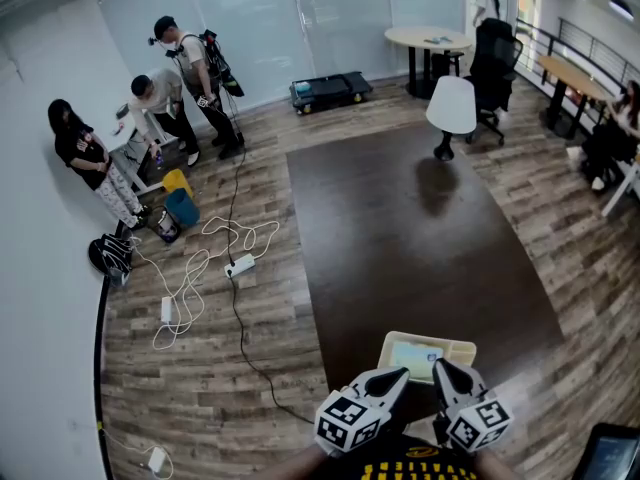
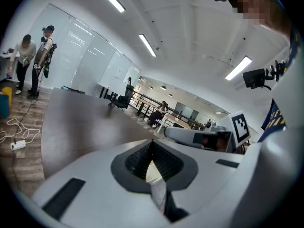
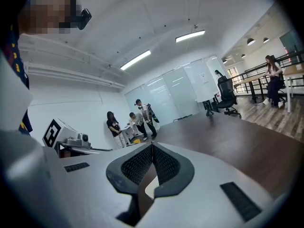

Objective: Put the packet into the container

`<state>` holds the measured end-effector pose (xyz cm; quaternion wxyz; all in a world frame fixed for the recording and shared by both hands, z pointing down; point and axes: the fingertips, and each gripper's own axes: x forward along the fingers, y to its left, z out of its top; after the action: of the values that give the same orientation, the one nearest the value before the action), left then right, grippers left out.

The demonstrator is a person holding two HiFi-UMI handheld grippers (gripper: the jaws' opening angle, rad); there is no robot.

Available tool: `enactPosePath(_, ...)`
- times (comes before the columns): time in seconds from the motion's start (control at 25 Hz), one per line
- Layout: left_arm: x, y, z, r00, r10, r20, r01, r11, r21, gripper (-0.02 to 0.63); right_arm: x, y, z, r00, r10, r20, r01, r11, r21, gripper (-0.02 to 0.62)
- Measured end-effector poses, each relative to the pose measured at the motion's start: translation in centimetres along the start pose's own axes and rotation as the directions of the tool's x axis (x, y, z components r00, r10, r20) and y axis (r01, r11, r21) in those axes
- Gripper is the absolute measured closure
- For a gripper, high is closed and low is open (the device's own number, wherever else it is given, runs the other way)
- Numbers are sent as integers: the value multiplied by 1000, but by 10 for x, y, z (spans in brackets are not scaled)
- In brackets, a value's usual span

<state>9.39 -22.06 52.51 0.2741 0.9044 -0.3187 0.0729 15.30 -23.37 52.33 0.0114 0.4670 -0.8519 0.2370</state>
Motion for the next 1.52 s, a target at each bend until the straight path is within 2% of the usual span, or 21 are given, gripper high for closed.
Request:
enactPosePath(0.44,0,0,-6,1000,-5,-17,5,1000,-25,606,-4,-3,-5,1000,-24,-19,24,1000,-5,584)
enactPosePath(1.52,6,-2,-7,1000,-16,-26,15,999,-41,606,-4,1,-5,1000,-9,-17,8,1000,-10,584)
